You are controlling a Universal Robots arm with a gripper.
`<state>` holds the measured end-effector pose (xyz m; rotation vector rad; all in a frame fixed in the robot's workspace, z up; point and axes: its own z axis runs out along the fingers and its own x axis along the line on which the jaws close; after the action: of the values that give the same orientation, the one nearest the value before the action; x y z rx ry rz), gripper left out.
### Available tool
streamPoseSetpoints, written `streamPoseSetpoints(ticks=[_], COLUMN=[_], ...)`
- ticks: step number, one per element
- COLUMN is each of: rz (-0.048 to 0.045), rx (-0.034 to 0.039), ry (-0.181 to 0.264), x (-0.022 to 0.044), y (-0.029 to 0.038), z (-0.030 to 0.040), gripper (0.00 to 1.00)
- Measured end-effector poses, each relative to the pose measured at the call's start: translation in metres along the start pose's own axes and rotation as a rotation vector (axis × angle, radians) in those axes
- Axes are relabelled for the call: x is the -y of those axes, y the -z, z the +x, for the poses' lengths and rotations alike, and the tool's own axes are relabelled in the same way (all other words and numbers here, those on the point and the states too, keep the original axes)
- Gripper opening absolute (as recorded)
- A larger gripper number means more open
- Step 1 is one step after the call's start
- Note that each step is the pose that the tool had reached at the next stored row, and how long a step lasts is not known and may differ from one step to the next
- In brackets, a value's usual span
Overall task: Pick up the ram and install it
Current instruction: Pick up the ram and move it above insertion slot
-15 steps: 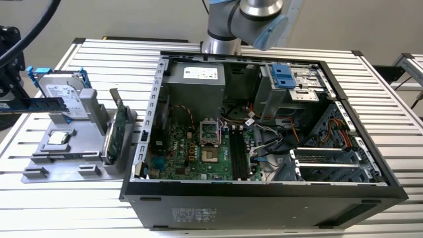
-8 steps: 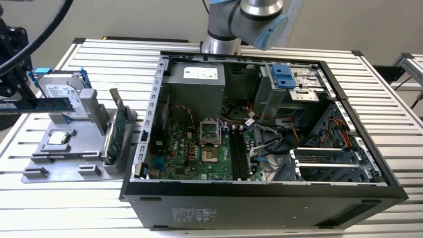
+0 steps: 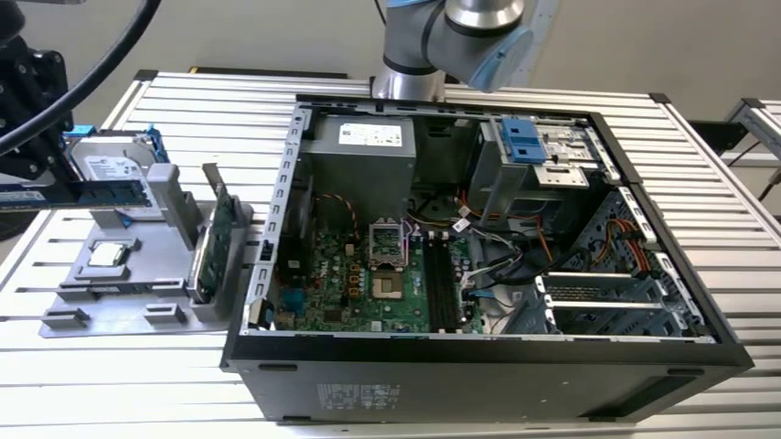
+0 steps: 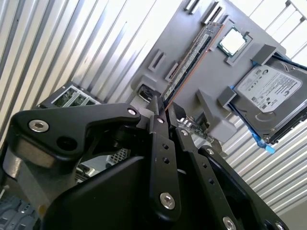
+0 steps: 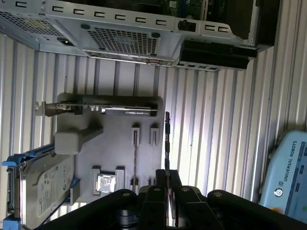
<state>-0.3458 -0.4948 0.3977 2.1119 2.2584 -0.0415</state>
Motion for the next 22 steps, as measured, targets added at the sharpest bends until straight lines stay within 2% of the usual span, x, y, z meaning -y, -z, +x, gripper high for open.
streamPoseSetpoints(ticks=[22], rz=[0.0002], rx=[0.0], ry=[0.0], x=[-0.03], y=[-0.0005], z=[-0.002], gripper=[0.0])
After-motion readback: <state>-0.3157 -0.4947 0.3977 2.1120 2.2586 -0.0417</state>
